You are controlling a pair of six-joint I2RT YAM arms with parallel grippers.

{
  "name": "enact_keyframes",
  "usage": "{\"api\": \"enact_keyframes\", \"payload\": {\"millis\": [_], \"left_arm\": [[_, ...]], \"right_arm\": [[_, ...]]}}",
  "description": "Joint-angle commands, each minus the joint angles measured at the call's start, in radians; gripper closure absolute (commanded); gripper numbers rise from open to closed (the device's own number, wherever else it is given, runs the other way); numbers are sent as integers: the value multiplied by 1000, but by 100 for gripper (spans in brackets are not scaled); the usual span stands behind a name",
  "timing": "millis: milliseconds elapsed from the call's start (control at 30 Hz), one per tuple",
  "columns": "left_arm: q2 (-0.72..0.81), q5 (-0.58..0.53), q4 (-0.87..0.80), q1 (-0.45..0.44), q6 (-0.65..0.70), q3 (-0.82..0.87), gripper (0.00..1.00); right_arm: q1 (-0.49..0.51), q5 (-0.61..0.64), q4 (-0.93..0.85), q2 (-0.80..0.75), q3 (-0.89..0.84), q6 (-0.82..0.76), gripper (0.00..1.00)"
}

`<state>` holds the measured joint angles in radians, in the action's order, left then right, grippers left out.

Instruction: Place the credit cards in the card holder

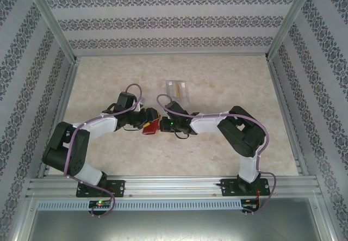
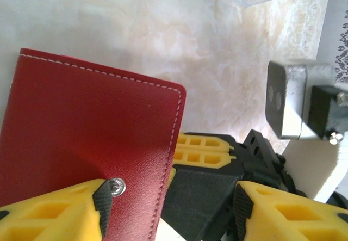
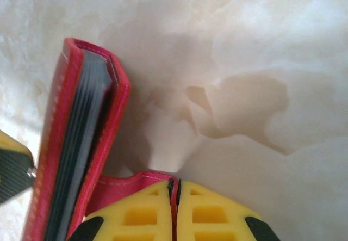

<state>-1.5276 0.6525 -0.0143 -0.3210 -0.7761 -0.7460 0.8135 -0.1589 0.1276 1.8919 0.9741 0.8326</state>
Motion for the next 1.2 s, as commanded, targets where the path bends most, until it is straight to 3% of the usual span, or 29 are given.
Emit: {"api": "enact_keyframes", "payload": {"millis": [0, 67, 133, 200, 433, 533, 833, 1167], "left_arm": [[4, -40, -75, -7, 58, -52, 32], [3, -64, -83, -6, 51, -53, 23], [-10, -68, -84, -6, 53, -58, 22], [-23, -77, -97, -6, 56, -71, 23], [-57, -98, -150, -12, 103, -104, 27], [-57, -99, -159, -31, 109, -122, 31], [-104, -293, -374, -130, 221, -267, 38], [-198, -205, -334, -157, 211, -280, 51]], "right_arm": [[-20, 15, 14, -70, -57, 26, 92], [-25, 23, 30, -111, -86, 13, 88], [-24, 39, 34, -134, -97, -1, 82], [-25, 30, 53, -132, -103, 1, 76], [-40, -1, 128, -151, -144, 53, 74], [-43, 19, 131, -225, -190, 33, 65], [-113, 112, 104, -444, -327, -12, 57], [-155, 101, 83, -497, -351, -41, 51]]}}
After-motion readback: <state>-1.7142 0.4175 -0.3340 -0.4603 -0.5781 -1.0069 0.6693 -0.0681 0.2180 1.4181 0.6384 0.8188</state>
